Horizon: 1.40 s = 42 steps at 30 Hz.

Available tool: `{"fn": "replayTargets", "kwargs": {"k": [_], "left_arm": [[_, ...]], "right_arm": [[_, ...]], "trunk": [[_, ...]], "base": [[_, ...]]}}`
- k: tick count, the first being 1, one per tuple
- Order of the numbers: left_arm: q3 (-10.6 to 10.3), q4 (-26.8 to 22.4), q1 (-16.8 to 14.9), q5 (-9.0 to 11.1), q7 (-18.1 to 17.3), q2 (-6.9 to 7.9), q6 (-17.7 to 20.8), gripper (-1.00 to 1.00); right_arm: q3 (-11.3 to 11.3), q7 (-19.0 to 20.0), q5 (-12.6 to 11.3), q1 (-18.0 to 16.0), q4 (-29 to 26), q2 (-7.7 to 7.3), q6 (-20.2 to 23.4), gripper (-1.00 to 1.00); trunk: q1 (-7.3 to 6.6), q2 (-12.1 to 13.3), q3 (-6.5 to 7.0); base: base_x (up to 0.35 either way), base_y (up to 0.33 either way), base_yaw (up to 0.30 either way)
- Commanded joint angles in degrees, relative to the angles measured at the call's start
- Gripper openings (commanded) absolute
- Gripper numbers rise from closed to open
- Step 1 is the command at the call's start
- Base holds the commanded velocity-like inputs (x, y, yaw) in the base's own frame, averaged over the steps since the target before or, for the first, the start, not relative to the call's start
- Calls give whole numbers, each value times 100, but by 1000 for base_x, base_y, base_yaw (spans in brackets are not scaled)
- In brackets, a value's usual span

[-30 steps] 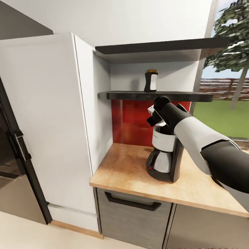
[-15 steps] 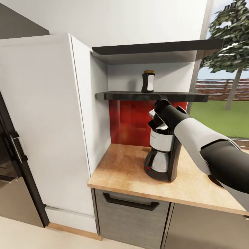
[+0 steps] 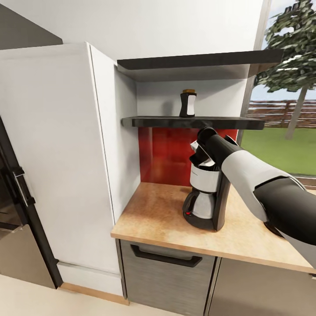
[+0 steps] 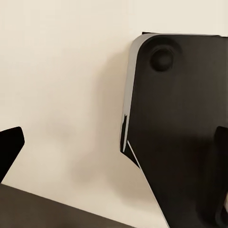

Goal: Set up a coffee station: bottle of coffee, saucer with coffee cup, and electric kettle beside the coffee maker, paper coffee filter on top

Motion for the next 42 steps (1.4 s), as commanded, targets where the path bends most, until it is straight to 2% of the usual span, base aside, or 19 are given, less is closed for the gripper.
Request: {"fn": "replayTargets", "kwargs": {"k": [1,5,12,23,26,28,30,34,37,42], "left_arm": [[-8,-9,5,58,-2,0,-7,100],[-8,-9,5,58,-2,0,-13,100],[-8,-9,5,55,-2,0,-10,100],[-8,-9,5,50,-2,0,-11,100],[-8,-9,5,51,-2,0,-8,100],[-5,-44,8,49,24,61,-44,100],[-5,-44,9,49,24,61,-45,100],[-8,-39,-5,49,24,102,-43,100],[-5,-36,-11,49,24,154,-42,100],[-1,-36,-15,49,24,158,-42,100]], "right_arm": [[17,48,46,-1,-8,-2,14,-100],[20,48,93,-1,-7,-21,18,-100],[22,43,415,-1,10,-68,22,-100],[29,39,476,-1,14,-69,22,-100],[33,39,476,-1,12,-53,22,-100],[41,28,536,-19,-6,13,22,-100],[41,28,535,-19,-6,76,22,-100],[40,30,547,-92,-59,126,22,-100],[40,30,554,-141,-110,143,22,-100],[40,30,589,-150,-119,146,22,-100]], "trunk": [[2,-3,-1],[2,-3,-1],[2,-3,-1],[2,-3,-1],[2,-3,-1],[2,-3,-1],[2,-3,-1],[2,-3,-1],[2,-3,-1],[2,-3,-1]], "base": [[0,0,0],[0,0,0],[0,0,0],[0,0,0],[0,0,0],[104,66,0],[80,54,0],[26,18,0],[5,3,0],[43,21,0]]}}
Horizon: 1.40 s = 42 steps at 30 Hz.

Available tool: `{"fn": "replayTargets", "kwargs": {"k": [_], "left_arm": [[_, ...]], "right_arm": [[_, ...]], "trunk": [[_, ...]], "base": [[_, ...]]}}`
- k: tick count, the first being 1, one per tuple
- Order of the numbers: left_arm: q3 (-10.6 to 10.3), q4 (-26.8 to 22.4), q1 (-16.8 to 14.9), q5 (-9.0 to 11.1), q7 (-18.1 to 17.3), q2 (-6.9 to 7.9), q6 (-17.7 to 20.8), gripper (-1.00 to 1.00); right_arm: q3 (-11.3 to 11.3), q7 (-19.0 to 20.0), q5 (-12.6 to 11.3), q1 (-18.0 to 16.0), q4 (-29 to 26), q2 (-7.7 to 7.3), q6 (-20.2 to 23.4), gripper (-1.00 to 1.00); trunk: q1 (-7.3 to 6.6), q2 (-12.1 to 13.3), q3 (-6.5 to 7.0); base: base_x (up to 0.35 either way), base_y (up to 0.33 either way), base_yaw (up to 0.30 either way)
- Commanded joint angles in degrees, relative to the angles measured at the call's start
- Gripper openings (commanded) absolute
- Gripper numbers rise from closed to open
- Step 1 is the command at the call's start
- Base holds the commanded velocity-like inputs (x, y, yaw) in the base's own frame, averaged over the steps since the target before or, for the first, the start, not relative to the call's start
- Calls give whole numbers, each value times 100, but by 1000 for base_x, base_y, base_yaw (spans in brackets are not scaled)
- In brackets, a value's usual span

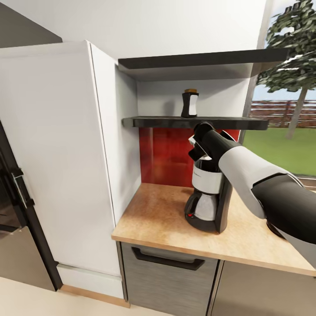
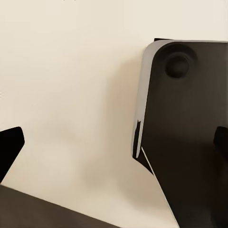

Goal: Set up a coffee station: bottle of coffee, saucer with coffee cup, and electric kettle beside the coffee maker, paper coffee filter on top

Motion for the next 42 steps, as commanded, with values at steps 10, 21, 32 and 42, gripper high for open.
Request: {"fn": "replayTargets", "kwargs": {"k": [10,21,32,42], "left_arm": [[-14,-9,4,57,-3,6,-7,100],[-10,-3,7,65,-3,8,-7,100],[-14,-1,7,57,-3,4,0,100],[-14,0,15,57,-3,3,-5,100]], "right_arm": [[22,52,147,-3,1,-1,13,-100],[30,52,149,-3,2,7,13,-100],[40,51,149,-3,12,0,13,-100],[48,52,147,-3,38,35,12,-100]], "trunk": [[3,-2,17],[3,-2,39],[3,-2,39],[3,-2,41]], "base": [[28,21,-63],[0,106,-87],[77,151,-180],[8,13,-51]]}}
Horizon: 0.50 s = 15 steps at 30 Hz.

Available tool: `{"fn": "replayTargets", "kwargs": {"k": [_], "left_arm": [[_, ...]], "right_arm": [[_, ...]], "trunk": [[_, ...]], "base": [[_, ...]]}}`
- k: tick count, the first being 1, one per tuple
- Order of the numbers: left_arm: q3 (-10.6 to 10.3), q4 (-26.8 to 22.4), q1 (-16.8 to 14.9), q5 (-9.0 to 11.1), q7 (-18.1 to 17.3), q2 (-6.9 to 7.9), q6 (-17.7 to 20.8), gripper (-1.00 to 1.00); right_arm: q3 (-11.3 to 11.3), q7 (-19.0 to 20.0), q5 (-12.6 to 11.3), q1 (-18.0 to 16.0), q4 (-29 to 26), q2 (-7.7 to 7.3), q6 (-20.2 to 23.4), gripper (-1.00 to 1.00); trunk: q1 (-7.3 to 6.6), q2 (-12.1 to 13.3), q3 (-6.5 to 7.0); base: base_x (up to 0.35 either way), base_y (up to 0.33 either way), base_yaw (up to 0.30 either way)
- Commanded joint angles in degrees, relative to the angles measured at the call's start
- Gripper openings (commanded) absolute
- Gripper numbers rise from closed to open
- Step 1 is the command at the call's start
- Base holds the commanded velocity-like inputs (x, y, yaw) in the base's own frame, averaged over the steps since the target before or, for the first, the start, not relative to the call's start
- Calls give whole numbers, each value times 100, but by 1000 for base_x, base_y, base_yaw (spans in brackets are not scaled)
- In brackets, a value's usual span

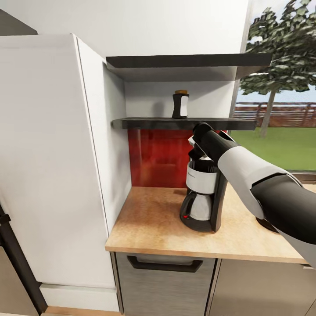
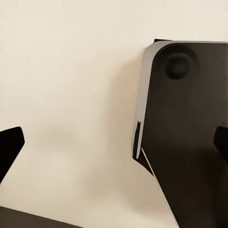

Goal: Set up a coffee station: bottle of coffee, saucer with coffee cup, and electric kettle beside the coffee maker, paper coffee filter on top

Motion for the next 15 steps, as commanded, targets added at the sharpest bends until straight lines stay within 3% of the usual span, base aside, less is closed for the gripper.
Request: {"fn": "replayTargets", "kwargs": {"k": [1,15], "left_arm": [[-8,-9,5,57,-2,2,-7,100],[-14,-9,15,57,-2,5,-8,100]], "right_arm": [[21,52,50,-1,-1,0,13,-100],[14,52,44,-1,456,-3,5,-100]], "trunk": [[2,-3,-1],[2,-3,-1]], "base": [[0,1,-2],[0,0,0]]}}
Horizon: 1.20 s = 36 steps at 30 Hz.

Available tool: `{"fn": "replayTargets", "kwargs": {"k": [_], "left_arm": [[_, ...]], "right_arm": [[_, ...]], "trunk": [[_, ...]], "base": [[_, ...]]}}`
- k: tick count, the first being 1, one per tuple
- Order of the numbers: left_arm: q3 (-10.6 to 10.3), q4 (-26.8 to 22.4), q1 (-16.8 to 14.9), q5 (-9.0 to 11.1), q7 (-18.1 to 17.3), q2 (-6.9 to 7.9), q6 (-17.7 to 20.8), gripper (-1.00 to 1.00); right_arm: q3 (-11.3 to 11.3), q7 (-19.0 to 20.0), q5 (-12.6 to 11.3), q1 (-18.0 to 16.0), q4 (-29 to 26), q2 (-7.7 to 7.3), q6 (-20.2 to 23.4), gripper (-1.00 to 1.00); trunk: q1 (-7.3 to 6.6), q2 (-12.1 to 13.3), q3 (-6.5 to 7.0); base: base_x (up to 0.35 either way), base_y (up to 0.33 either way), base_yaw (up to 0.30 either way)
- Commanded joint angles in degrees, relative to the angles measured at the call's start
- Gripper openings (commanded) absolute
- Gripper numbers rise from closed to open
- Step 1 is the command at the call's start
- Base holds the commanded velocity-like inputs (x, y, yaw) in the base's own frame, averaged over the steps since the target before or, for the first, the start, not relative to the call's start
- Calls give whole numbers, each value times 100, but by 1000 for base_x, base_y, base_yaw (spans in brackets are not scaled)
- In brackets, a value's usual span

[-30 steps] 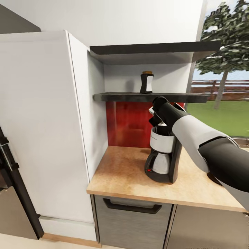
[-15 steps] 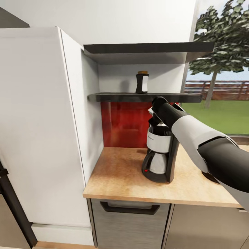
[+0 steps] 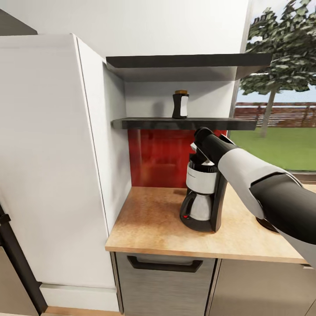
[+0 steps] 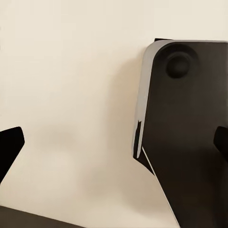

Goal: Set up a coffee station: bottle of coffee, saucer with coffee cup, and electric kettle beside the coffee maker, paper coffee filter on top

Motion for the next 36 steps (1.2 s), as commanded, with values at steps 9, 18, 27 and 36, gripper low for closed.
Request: {"fn": "replayTargets", "kwargs": {"k": [9,18,27,36], "left_arm": [[-10,-9,13,57,-10,0,-2,100],[-11,-9,14,57,-11,0,1,100],[-12,-9,14,57,-11,0,1,100],[-12,-9,14,57,-11,3,1,100]], "right_arm": [[14,51,49,-1,55,1,13,-100],[14,51,49,-1,55,1,13,-100],[14,51,49,-1,57,1,13,-100],[14,51,49,-1,64,1,13,100]], "trunk": [[2,-3,-1],[2,-3,-1],[2,-3,-1],[2,-3,-1]], "base": [[0,0,0],[88,0,0],[5,0,0],[0,0,0]]}}
